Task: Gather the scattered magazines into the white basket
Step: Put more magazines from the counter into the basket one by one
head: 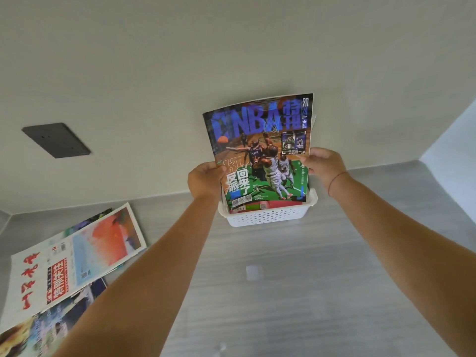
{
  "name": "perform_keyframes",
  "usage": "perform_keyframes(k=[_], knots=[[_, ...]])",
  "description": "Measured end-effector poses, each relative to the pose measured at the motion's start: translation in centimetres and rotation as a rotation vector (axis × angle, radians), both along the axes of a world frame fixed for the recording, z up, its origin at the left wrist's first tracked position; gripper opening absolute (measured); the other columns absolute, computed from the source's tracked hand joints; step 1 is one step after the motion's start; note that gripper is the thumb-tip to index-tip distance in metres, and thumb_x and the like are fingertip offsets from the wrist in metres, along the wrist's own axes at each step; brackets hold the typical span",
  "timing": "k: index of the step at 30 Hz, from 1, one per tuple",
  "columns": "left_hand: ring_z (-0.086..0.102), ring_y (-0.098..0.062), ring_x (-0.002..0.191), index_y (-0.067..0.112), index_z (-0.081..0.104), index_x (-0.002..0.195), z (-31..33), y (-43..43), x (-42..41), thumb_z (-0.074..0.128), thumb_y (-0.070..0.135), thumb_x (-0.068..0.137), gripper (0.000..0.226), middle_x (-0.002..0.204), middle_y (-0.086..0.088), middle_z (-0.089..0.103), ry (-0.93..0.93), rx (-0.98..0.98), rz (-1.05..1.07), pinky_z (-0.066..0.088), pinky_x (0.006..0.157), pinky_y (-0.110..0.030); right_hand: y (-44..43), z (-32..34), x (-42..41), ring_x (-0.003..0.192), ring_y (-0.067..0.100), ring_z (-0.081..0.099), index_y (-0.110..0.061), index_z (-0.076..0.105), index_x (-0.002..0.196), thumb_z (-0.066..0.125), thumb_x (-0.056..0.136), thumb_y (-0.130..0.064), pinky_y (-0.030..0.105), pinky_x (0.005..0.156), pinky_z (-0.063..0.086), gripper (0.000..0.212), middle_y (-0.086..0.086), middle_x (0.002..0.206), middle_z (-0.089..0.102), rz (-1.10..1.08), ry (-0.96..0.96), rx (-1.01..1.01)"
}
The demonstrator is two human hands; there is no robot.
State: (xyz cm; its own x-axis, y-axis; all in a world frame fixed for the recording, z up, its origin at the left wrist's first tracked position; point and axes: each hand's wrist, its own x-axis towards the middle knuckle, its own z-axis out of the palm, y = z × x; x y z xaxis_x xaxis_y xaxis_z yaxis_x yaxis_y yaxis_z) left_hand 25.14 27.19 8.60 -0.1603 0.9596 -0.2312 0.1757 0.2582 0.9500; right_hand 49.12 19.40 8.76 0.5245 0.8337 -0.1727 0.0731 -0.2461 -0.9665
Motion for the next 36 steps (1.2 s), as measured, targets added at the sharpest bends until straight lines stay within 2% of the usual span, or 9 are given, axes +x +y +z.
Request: perform_keyframes(k=[3,7,9,13,17,22,27,31,36], knots=[[0.064,-0.004,0.055,0.019,0.065,0.072,-0.6,0.3,-0.2,0.075,0.014,0.076,0.012,0.067,0.007,0.070,0.022,0.007,0.018,0.048,0.047,-0.015,0.4,-1.1,-0.2,0.076,0.011,0.067,-0.028,0.066,0.070,0.069,0.080,-0.014,0.034,0.080,0.055,0.018,-0.009,0.075,0.069,-0.021,-0.017,-0.029],[0.070,-0.019,0.074,0.015,0.063,0.078,-1.9,0.3,-0.3,0.073,0.009,0.078,0.011,0.073,0.002,0.069,0.036,-0.054,-0.022,0.057,0.073,-0.031,0.4,-2.3,-0.4,0.088,0.033,0.068,-0.026,0.065,0.066,0.070,0.079,-0.019,0.048,0.085,0.055,0.016,0.007,0.082,0.072,-0.080,-0.075,-0.120],[0.068,-0.016,0.072,0.014,0.066,0.083,-2.4,0.3,-0.3,0.069,0.009,0.081,0.006,0.071,0.003,0.068,0.044,-0.076,-0.025,0.058,0.074,-0.031,0.3,-2.9,-0.3,0.078,0.026,0.065,-0.023,0.066,0.068,0.068,0.080,-0.020,0.050,0.084,0.055,0.013,0.012,0.085,0.072,-0.098,-0.078,-0.164],[0.064,-0.009,0.064,0.014,0.071,0.092,-2.7,0.1,-0.1,0.064,0.012,0.086,0.010,0.070,0.006,0.068,0.075,-0.073,-0.038,0.052,0.059,-0.020,0.4,-3.0,-0.1,0.080,0.021,0.066,-0.017,0.068,0.094,0.072,0.075,-0.027,0.046,0.086,0.055,0.022,0.007,0.094,0.074,-0.122,-0.035,-0.160],[0.068,-0.018,0.077,0.015,0.073,0.093,-2.7,0.0,-0.2,0.062,0.015,0.086,0.013,0.086,-0.003,0.073,0.146,-0.072,-0.074,0.057,0.074,-0.030,0.5,-3.1,0.0,0.093,0.025,0.067,-0.019,0.068,0.092,0.067,0.080,-0.021,0.046,0.090,0.053,0.013,0.006,0.097,0.073,-0.094,-0.074,-0.156],[0.065,-0.016,0.076,0.018,0.073,0.087,-3.0,-0.6,-1.5,0.062,0.022,0.085,0.012,0.083,-0.001,0.073,0.168,-0.079,-0.084,0.051,0.066,-0.024,0.0,-3.1,-0.5,0.110,0.024,0.059,-0.008,0.056,0.123,0.065,0.083,-0.023,0.028,0.090,0.043,0.044,0.009,0.125,0.061,-0.158,-0.171,-0.183],[0.066,-0.019,0.084,0.020,0.073,0.087,-4.7,-3.0,-6.7,0.066,0.027,0.082,0.011,0.091,-0.004,0.073,0.164,-0.103,-0.057,0.055,0.081,-0.030,-2.3,-1.9,-5.3,0.092,0.016,0.056,-0.010,0.058,0.114,0.059,0.082,-0.012,0.024,0.075,0.041,0.032,0.010,0.114,0.062,-0.370,-0.279,-0.054],[0.067,-0.029,0.092,0.016,0.071,0.086,-7.7,-6.9,-14.5,0.066,0.025,0.082,0.011,0.088,-0.010,0.072,0.188,-0.177,0.005,0.054,0.084,-0.036,-4.9,-3.3,-13.2,0.087,0.015,0.057,-0.011,0.059,0.106,0.059,0.082,-0.010,0.015,0.064,0.037,0.024,0.004,0.102,0.062,-0.171,-0.250,-0.044],[0.065,-0.028,0.087,0.012,0.072,0.096,-10.5,-12.8,-26.1,0.061,0.024,0.086,0.019,0.093,-0.010,0.072,0.367,-0.252,0.161,0.042,0.068,-0.026,-7.8,-7.3,-24.7,0.088,0.024,0.059,-0.009,0.059,0.103,0.062,0.082,-0.011,0.032,0.078,0.047,0.021,0.011,0.100,0.064,0.161,-0.011,-0.272]])
